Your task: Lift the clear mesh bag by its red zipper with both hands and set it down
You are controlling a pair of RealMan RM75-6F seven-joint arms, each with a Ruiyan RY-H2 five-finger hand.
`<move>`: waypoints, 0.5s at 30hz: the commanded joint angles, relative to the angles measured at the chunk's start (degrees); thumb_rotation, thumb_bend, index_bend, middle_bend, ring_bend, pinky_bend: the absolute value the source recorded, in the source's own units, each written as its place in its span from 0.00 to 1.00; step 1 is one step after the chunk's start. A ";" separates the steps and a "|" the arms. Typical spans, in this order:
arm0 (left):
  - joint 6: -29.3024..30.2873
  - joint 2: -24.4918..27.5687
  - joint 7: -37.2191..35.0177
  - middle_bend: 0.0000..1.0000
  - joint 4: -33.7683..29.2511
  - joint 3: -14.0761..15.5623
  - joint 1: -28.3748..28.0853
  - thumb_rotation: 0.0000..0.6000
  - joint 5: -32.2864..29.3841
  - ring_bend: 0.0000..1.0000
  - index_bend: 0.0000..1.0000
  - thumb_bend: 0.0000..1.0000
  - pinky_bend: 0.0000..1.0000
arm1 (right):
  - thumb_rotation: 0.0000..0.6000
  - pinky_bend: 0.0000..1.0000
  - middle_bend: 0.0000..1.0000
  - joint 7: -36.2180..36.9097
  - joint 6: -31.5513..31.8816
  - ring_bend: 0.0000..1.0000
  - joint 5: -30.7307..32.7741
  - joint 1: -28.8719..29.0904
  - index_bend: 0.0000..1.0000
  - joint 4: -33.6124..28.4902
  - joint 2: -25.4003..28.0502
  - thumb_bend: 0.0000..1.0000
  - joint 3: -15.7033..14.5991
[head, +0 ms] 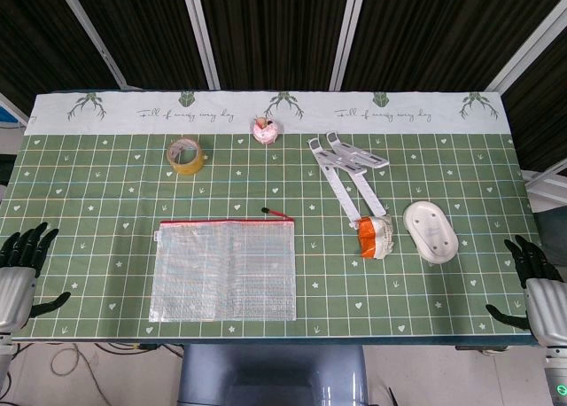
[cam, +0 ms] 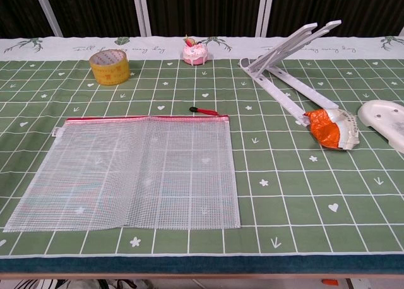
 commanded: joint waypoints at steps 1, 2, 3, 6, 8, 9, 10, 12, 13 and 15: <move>0.00 -0.01 0.05 0.00 0.01 -0.02 -0.01 1.00 -0.02 0.00 0.00 0.02 0.00 | 1.00 0.21 0.00 -0.01 -0.03 0.00 0.05 -0.01 0.00 -0.04 0.02 0.12 -0.01; -0.01 -0.03 0.03 0.00 0.01 -0.02 0.00 1.00 -0.06 0.00 0.00 0.02 0.00 | 1.00 0.21 0.00 -0.01 -0.04 0.00 0.08 -0.02 0.00 -0.03 0.03 0.12 -0.02; -0.02 -0.01 0.02 0.00 -0.01 -0.01 0.00 1.00 -0.07 0.00 0.00 0.02 0.00 | 1.00 0.21 0.00 -0.01 -0.05 0.00 0.09 -0.02 0.00 -0.01 0.04 0.12 -0.02; 0.13 -0.01 0.05 0.00 0.06 0.03 0.04 1.00 0.11 0.00 0.00 0.02 0.00 | 1.00 0.21 0.00 0.06 -0.06 0.00 0.10 -0.03 0.00 -0.03 0.06 0.12 -0.02; 0.14 -0.02 0.02 0.00 0.05 0.03 0.04 1.00 0.15 0.00 0.00 0.02 0.00 | 1.00 0.21 0.00 0.08 0.03 0.00 0.00 -0.04 0.00 -0.03 0.06 0.13 -0.01; 0.17 -0.04 0.04 0.00 0.07 0.02 0.03 1.00 0.18 0.00 0.00 0.02 0.00 | 1.00 0.21 0.00 0.07 0.07 0.00 -0.01 -0.04 0.00 -0.01 0.05 0.13 0.00; 0.17 -0.06 0.06 0.00 0.09 0.02 0.03 1.00 0.17 0.00 0.00 0.02 0.00 | 1.00 0.21 0.00 0.06 0.07 0.00 0.00 -0.04 0.00 0.00 0.04 0.12 0.01; 0.05 -0.12 0.10 0.00 0.14 0.04 0.00 1.00 0.11 0.00 0.00 0.02 0.00 | 1.00 0.21 0.00 0.01 0.03 0.00 0.14 -0.04 0.00 0.06 -0.01 0.12 0.04; -0.01 -0.14 0.14 0.00 0.11 0.03 -0.02 1.00 0.07 0.00 0.00 0.02 0.00 | 1.00 0.21 0.00 0.00 0.04 0.00 0.27 -0.07 0.00 0.02 -0.04 0.12 0.07; -0.01 -0.22 0.33 0.00 0.08 -0.02 -0.08 1.00 0.07 0.00 0.00 0.02 0.00 | 1.00 0.21 0.00 -0.07 0.12 0.00 0.61 -0.14 0.00 -0.05 -0.09 0.13 0.21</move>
